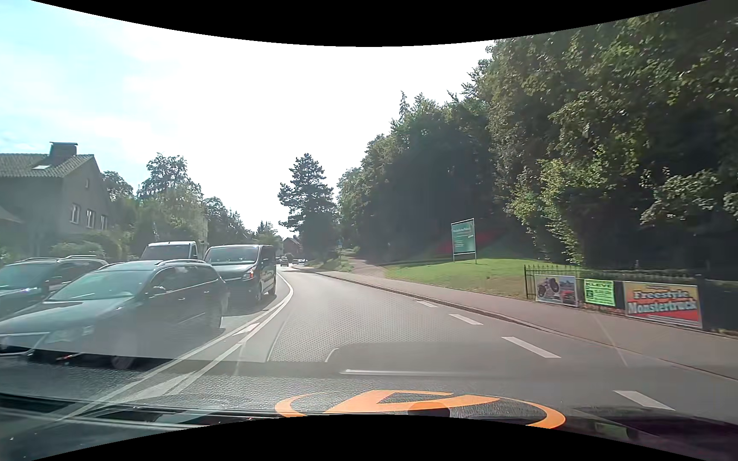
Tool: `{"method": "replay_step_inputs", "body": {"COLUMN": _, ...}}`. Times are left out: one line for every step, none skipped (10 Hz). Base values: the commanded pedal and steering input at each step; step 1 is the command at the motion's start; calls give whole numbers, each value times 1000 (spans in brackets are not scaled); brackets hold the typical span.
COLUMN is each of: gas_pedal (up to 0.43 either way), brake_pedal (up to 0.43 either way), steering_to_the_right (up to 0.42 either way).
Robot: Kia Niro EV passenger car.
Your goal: Follow the waypoints while adhering to traffic rules and regulations
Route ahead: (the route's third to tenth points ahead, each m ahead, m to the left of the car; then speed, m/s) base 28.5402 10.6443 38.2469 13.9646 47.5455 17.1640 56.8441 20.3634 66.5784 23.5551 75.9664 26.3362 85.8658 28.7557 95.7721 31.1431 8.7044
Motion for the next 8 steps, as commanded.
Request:
{"method": "replay_step_inputs", "body": {"gas_pedal": 220, "brake_pedal": 0, "steering_to_the_right": -79}}
{"method": "replay_step_inputs", "body": {"gas_pedal": 220, "brake_pedal": 0, "steering_to_the_right": -78}}
{"method": "replay_step_inputs", "body": {"gas_pedal": 220, "brake_pedal": 0, "steering_to_the_right": -78}}
{"method": "replay_step_inputs", "body": {"gas_pedal": 209, "brake_pedal": 0, "steering_to_the_right": -78}}
{"method": "replay_step_inputs", "body": {"gas_pedal": 209, "brake_pedal": 0, "steering_to_the_right": -76}}
{"method": "replay_step_inputs", "body": {"gas_pedal": 209, "brake_pedal": 0, "steering_to_the_right": -74}}
{"method": "replay_step_inputs", "body": {"gas_pedal": 197, "brake_pedal": 0, "steering_to_the_right": -69}}
{"method": "replay_step_inputs", "body": {"gas_pedal": 197, "brake_pedal": 0, "steering_to_the_right": -59}}
